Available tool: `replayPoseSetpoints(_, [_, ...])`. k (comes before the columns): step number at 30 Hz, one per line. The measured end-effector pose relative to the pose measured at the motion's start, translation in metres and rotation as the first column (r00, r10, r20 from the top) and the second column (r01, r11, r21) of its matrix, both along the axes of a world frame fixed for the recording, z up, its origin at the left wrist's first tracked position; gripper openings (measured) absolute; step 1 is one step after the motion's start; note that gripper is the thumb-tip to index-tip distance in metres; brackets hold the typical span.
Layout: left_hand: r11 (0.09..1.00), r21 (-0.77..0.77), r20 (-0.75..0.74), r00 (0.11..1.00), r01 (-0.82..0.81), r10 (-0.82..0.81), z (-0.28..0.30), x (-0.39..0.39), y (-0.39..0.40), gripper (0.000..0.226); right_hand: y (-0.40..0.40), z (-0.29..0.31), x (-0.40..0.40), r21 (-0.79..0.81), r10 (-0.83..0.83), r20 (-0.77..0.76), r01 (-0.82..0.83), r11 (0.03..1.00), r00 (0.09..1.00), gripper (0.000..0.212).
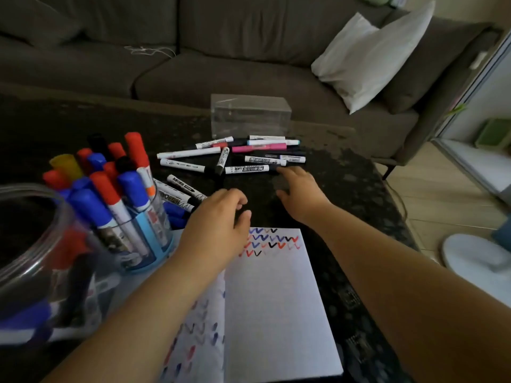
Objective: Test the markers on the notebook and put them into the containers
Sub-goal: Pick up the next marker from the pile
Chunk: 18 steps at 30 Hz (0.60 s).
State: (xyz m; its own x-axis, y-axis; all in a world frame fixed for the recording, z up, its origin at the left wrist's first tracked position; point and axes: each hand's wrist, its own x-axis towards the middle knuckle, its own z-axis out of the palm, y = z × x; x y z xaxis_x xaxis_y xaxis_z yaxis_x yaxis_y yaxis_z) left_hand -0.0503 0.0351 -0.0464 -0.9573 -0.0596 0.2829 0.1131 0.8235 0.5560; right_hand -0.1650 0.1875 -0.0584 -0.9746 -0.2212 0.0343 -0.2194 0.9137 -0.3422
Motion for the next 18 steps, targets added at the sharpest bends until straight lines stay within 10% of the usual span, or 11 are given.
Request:
replayPoseSetpoints(11, [1.0, 0.018, -0.039, 0.999, 0.0, 0.001, -0.025, -0.02, 0.003, 0.029, -0.03, -0.018, -0.065, 0.337, 0.099, -0.092, -0.062, 0.94, 0.991, 0.032])
replayPoseSetpoints(18, [0.994, 0.112, -0.014, 1.0, -0.019, 0.021, -0.004, 0.006, -0.001, 0.023, 0.0, 0.033, 0.013, -0.379, -0.034, -0.024, 0.022, 0.925, 0.999, 0.013])
